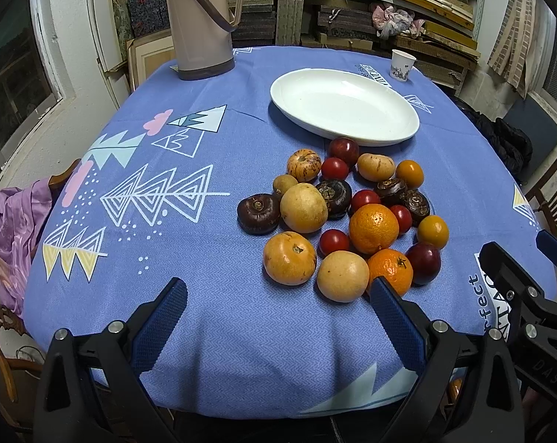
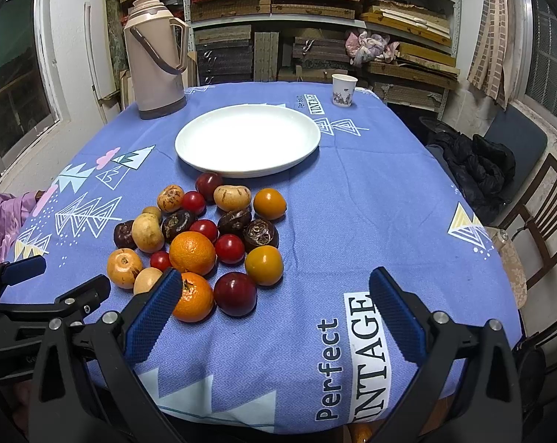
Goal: Organize fruits
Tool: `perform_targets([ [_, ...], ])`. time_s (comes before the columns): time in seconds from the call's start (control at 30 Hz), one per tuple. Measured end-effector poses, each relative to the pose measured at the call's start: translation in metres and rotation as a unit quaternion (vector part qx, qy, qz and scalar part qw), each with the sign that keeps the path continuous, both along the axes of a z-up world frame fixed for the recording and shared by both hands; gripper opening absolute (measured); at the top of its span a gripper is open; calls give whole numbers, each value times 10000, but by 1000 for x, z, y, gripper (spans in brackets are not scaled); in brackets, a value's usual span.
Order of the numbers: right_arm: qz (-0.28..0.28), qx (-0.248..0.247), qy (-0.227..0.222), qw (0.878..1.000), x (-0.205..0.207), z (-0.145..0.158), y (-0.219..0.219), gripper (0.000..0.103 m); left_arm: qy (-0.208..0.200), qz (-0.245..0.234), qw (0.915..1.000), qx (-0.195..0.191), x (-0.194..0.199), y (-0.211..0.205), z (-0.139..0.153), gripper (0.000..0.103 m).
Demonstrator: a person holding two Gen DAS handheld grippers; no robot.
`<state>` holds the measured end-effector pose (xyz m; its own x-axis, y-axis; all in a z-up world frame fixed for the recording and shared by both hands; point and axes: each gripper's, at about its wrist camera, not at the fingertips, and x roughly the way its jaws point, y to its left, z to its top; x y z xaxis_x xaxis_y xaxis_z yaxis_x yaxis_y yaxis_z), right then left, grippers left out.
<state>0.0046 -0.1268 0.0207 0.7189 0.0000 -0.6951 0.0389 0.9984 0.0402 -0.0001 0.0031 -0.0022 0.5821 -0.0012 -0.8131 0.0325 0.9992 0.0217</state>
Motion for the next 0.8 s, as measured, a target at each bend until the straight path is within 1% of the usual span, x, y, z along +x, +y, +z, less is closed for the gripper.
perform_targets([
  [0.8,52,44,54,10000,1,-2,-1,99,41,5,10000,-12,3,0,-4,100],
])
